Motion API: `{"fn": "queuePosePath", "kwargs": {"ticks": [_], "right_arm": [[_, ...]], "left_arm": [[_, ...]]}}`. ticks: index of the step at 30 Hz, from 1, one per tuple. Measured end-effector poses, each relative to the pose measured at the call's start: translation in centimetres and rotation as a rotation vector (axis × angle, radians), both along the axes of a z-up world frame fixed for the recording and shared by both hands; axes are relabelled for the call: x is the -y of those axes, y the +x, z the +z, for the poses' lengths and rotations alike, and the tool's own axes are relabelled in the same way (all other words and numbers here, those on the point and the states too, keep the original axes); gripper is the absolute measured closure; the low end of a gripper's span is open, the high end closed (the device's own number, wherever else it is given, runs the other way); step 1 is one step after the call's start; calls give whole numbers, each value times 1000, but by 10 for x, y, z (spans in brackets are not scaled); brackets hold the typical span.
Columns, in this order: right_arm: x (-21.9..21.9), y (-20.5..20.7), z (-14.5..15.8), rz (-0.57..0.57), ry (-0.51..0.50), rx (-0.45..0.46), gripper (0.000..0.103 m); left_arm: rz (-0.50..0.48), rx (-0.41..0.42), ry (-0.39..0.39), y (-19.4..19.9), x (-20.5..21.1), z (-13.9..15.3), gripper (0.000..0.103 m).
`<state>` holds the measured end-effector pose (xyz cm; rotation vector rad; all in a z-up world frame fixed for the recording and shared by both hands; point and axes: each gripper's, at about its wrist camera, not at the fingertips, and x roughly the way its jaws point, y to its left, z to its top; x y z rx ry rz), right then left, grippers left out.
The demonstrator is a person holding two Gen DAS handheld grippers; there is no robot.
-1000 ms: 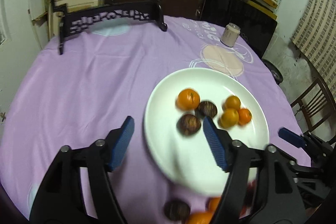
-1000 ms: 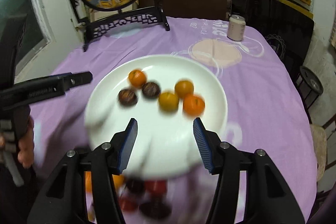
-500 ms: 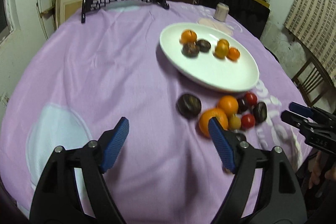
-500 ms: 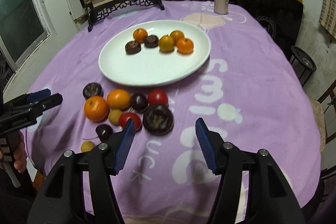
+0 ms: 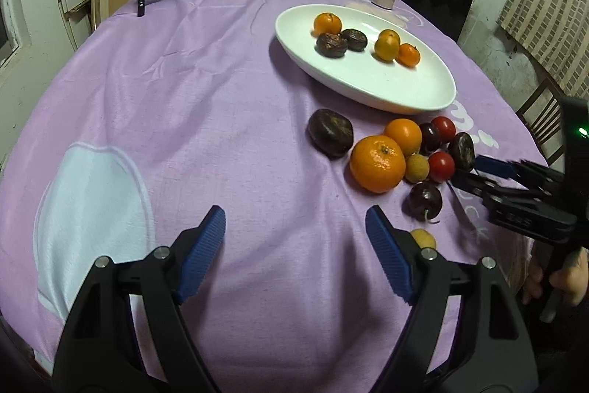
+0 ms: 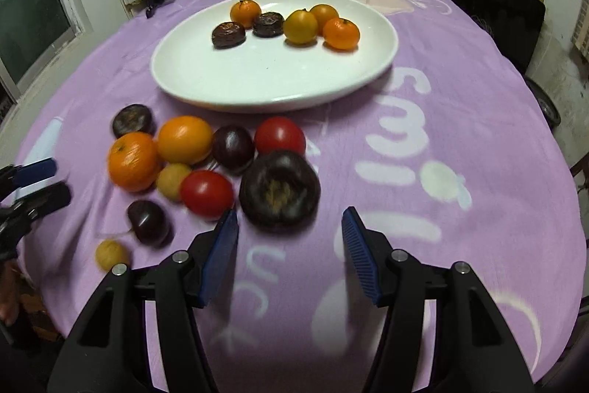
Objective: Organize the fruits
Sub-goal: 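Grasp a mangosteen with the right tool while the left tool grasps a large orange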
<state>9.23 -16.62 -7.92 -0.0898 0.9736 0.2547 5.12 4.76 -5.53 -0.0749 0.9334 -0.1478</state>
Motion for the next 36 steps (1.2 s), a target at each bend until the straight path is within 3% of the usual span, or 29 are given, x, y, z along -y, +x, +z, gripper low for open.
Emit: {"fn": "queuePosePath", "kwargs": {"ticks": [2, 3, 7, 15, 17, 23, 25, 26, 30, 36], "right_arm": [[-3, 4, -1, 11, -12, 17, 50], [-4, 5, 0, 20, -11, 21, 59], [2, -2, 3, 18, 61, -13, 59], [35, -33, 21, -27, 118, 13, 59], [42, -38, 21, -38, 129, 14, 59], [50, -44, 19, -39, 165, 10, 59], [50, -45, 19, -33, 172, 9, 59], [50, -46, 19, -30, 175, 9, 59], [47, -50, 21, -19, 189, 15, 59], [44, -47, 24, -7, 210, 16, 59]], "left_arm": [[-9, -3, 9, 1, 5, -1, 23], [-14, -7, 13, 1, 8, -2, 23], [-43, -25, 11, 7, 20, -5, 23], [-69, -48, 27, 29, 46, -17, 25], [-73, -49, 27, 36, 53, -20, 32], [-63, -15, 82, 55, 69, -23, 35], [-60, -4, 106, 56, 73, -23, 43], [-74, -4, 98, 55, 74, -22, 59], [-101, -32, 27, 45, 71, -17, 59], [-108, 17, -25, 20, 59, 7, 59]]}}
